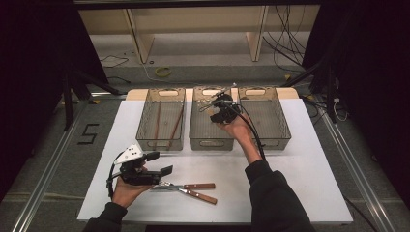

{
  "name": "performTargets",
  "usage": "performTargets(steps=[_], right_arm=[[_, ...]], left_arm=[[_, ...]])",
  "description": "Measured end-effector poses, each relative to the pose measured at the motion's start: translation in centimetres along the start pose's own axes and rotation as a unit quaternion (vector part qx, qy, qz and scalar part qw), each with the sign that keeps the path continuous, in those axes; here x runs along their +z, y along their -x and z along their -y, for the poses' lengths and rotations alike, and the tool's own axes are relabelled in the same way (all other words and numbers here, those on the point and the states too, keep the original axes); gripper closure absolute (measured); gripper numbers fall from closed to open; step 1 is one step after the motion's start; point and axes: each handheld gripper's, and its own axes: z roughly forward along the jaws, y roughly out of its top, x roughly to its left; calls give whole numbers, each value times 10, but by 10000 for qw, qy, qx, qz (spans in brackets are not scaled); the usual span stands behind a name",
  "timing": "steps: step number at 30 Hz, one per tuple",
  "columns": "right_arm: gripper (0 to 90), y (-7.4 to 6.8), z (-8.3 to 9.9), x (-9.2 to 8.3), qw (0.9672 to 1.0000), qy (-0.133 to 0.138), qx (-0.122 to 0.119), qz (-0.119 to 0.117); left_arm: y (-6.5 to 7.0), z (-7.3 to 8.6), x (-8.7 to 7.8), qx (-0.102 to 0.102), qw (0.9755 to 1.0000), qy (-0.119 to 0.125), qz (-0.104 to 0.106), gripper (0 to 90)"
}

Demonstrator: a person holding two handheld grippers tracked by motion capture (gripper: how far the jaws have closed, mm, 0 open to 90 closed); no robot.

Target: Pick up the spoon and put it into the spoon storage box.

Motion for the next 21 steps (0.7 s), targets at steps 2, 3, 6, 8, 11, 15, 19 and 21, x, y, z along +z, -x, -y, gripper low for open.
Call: performTargets(steps=[2, 3, 6, 8, 11, 15, 19, 21], right_arm=[[702, 0, 0, 2, 10000, -52, 21, -24], [667, -1, 0, 2, 10000, -47, 53, -31], [561, -1, 0, -1, 9999, 29, 60, -146], [520, -3, -1, -4, 9998, 51, 35, -205], [480, -6, 1, -12, 9993, 210, -40, -298], [412, -11, 6, -22, 9984, 268, -173, -459], [364, -15, 13, -33, 9969, 369, -288, -633], [341, -18, 17, -39, 9962, 374, -330, -712]], left_arm=[[0, 0, 0, 5, 10000, -2, 3, 173], [0, 0, 0, 2, 10000, -1, 3, 173], [0, 0, -1, -15, 10000, 10, -5, 173], [0, 0, -1, -28, 10000, 12, -8, 172], [-1, 0, -1, -44, 10000, 36, -9, 173], [-1, 0, -1, -35, 10000, 41, -23, 172], [-2, 0, -2, -38, 10000, 33, -39, 171], [-2, 0, -2, -30, 10000, 33, -46, 170]])
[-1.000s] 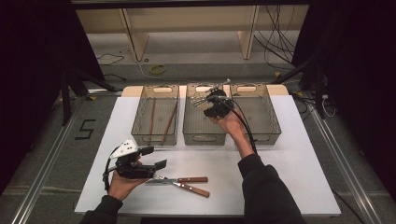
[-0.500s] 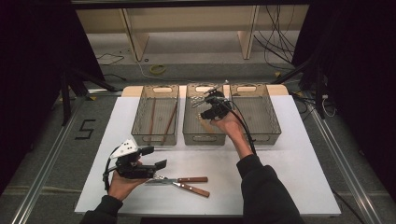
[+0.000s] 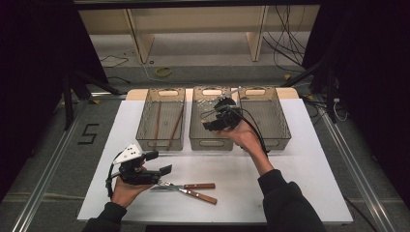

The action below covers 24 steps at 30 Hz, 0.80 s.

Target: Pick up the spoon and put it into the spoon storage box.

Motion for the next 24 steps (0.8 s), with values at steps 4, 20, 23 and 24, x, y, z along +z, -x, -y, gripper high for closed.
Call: performTargets(steps=[4, 20, 23, 24], right_arm=[[316, -10, 10, -9, 9997, 64, -141, -191], [301, -52, 51, -24, 9949, -137, -711, -705], [293, -56, 57, -22, 9937, -222, -775, -783], [289, -57, 58, -21, 9932, -259, -806, -795]], left_arm=[[-1, 0, -1, -23, 10000, 3, -19, 170], [-3, 0, -2, -51, 10000, 10, -39, 170], [-3, 0, -2, -52, 10000, 18, -42, 170], [-3, 0, -2, -51, 10000, 17, -45, 170]])
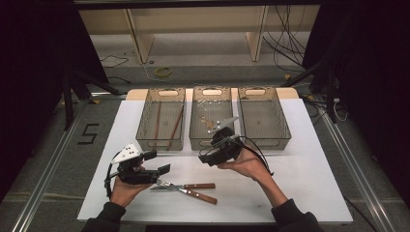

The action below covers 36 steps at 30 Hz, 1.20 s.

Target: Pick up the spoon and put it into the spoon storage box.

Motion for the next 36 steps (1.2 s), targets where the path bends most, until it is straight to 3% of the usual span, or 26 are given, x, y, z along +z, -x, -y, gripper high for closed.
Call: performTargets(steps=[17, 36], right_arm=[[289, -19, 13, 19, 9974, -386, -437, -416], [292, -30, 18, 37, 9930, -783, -720, -509]], left_arm=[[-1, 0, 0, -32, 10000, 11, -6, 169], [-1, -1, -1, -40, 10000, 24, 7, 169]])
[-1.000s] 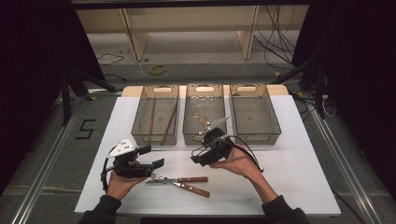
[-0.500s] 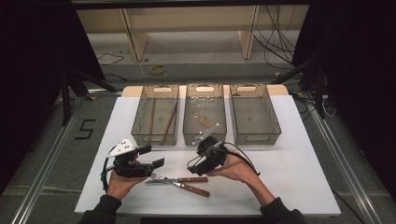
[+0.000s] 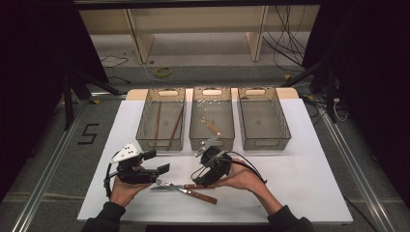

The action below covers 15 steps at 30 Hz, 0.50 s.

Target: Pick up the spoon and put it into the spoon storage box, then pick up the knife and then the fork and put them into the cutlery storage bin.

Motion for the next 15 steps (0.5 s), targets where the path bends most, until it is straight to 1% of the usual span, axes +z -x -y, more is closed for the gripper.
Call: performTargets(steps=[15], right_arm=[[280, -4, 0, 8, 9997, -201, -112, 5]], left_arm=[[0, 0, -1, 16, 10000, 14, 1, 169]])
